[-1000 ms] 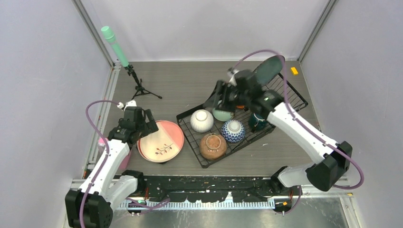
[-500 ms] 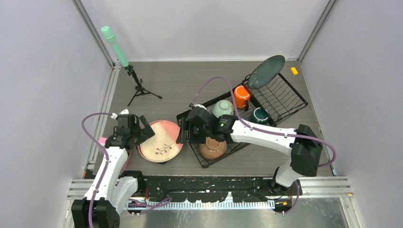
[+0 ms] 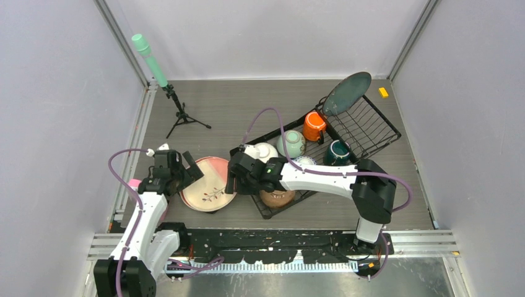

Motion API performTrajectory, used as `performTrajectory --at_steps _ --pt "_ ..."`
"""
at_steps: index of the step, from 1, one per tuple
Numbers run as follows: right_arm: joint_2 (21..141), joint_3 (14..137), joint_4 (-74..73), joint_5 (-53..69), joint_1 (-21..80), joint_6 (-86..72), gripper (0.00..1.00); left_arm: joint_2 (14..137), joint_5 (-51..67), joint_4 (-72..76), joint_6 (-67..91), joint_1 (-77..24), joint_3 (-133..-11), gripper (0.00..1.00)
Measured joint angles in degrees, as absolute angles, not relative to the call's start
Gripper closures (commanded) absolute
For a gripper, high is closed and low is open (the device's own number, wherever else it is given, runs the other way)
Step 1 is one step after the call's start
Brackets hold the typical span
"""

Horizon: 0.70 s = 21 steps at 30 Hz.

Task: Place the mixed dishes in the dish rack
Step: Pick up the plate at the center of the board.

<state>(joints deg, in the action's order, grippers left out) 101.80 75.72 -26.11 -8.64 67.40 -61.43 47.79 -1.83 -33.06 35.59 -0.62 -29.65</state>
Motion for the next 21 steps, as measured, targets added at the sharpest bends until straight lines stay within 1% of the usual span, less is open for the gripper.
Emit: performTrajectory --at_steps 7,17,21 --pt "105.8 76.9 -27.0 -12.3 67.5 -64.2 0.37 48.0 -1.8 -32.9 35.6 -0.6 -29.4 0.01" --pt "108.4 78.0 -25.9 -16.2 67.9 -65.9 0.42 48.1 -1.8 -32.6 35.6 -0.6 -29.0 0.09" --pt "109.8 78.3 -24.1 -17.0 67.9 -66.0 0.46 48.8 -1.3 -31.9 35.6 -0.6 -28.7 0.14"
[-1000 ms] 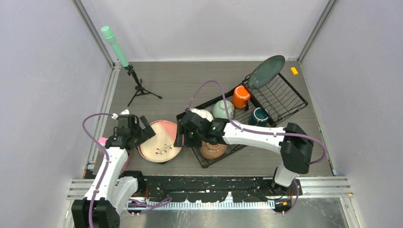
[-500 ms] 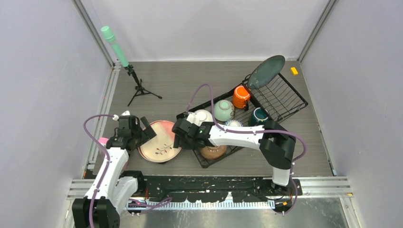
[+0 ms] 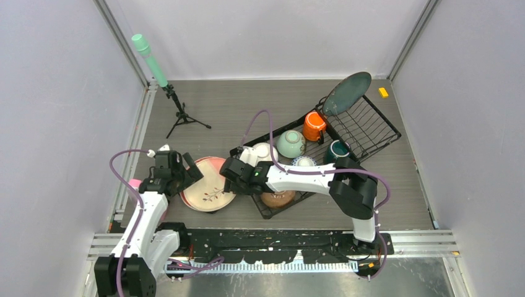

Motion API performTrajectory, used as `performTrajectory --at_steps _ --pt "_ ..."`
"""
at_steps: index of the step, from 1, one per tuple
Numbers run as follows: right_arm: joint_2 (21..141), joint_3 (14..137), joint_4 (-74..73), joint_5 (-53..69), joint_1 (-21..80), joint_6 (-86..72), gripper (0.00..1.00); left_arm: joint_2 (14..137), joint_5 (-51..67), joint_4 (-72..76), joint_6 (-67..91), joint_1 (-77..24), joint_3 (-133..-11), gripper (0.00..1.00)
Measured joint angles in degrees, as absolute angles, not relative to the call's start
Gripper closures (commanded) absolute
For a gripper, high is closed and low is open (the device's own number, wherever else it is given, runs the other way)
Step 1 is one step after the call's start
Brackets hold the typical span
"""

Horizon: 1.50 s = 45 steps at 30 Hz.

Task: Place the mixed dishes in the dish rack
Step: Pick up the plate at the center of the board.

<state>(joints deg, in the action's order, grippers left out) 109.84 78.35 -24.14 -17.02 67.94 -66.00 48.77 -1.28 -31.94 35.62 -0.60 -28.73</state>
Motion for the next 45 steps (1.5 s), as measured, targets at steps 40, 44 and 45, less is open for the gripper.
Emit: performTrajectory --at_steps 40,44,45 --pt "104.0 64.6 -4.8 -19.1 68.9 -59.2 0.61 47.6 -2.9 -27.6 35.0 0.9 -25.5 0.44" --pt "103.5 63.8 -3.0 -19.1 69.0 -57.3 0.57 47.3 -2.5 -27.2 34.5 1.0 -25.1 0.45" --pt "103.5 63.8 -2.7 -19.1 69.1 -57.0 0.57 47.2 -2.5 -27.1 34.3 1.0 -25.0 0.46"
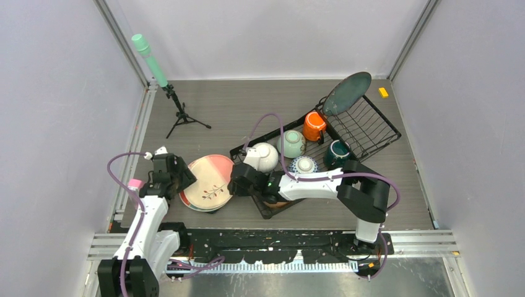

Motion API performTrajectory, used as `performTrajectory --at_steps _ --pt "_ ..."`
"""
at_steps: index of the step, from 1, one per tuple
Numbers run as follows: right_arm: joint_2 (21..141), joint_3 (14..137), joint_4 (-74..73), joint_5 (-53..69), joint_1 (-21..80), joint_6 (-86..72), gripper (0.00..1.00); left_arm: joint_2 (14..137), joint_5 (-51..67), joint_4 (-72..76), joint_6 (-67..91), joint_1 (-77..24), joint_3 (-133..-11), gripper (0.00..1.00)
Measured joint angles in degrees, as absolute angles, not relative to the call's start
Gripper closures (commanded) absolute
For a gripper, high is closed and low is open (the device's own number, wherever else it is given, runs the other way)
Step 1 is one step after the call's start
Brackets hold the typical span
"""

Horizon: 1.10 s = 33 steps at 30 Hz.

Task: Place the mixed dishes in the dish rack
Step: Pick up the plate at the center of the board.

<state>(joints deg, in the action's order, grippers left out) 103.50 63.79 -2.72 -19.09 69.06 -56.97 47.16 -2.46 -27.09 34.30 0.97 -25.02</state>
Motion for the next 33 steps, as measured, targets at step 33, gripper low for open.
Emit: performTrajectory --at_steps 33 --pt "101.0 62.7 -0.1 -23.7 67.9 -52.5 0.64 47.9 3.1 -25.5 32.5 1.5 -24.0 0.5"
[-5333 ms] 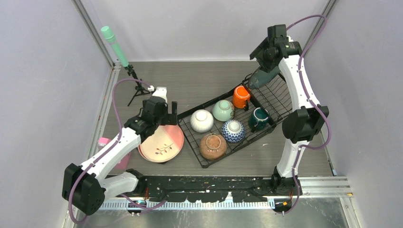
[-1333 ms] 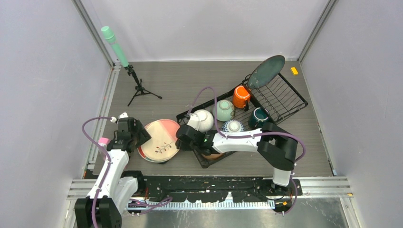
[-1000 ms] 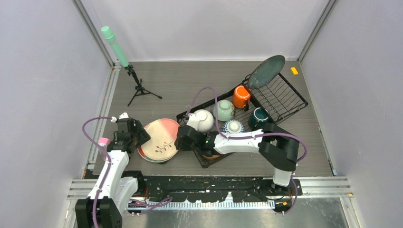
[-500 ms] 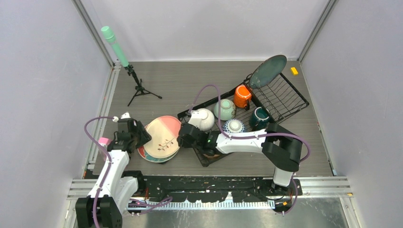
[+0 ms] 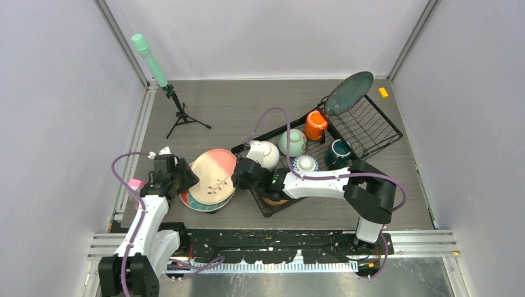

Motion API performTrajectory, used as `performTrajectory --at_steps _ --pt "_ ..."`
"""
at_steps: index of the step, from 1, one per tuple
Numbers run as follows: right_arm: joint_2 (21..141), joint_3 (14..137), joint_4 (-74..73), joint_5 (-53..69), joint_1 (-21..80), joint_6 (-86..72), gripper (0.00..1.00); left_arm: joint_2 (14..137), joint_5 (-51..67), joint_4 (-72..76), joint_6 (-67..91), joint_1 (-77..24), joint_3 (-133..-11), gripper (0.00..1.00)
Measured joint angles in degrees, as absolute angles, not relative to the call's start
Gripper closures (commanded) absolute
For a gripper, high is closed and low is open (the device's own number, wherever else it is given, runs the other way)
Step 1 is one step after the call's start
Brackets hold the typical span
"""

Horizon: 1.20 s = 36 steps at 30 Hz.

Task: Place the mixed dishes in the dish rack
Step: Pick up the plate at the center of the board.

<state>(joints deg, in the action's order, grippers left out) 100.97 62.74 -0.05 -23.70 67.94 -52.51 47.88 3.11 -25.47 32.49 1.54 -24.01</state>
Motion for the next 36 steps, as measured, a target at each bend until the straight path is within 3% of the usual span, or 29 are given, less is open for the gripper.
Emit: performTrajectory --at_steps 15,30,36 --pt "101.0 60.2 6.4 -20.4 65.1 -53.3 0.72 48.1 3.7 -25.4 32.5 1.5 -24.0 0.5" --pt "102.1 58.9 10.5 -15.5 63.5 -54.0 0.65 48.1 3.7 -25.4 32.4 1.6 -24.0 0.5" --pt "102.2 59.0 10.7 -13.2 62.7 -53.4 0.8 48.1 3.7 -25.3 32.5 1.7 -24.0 0.5"
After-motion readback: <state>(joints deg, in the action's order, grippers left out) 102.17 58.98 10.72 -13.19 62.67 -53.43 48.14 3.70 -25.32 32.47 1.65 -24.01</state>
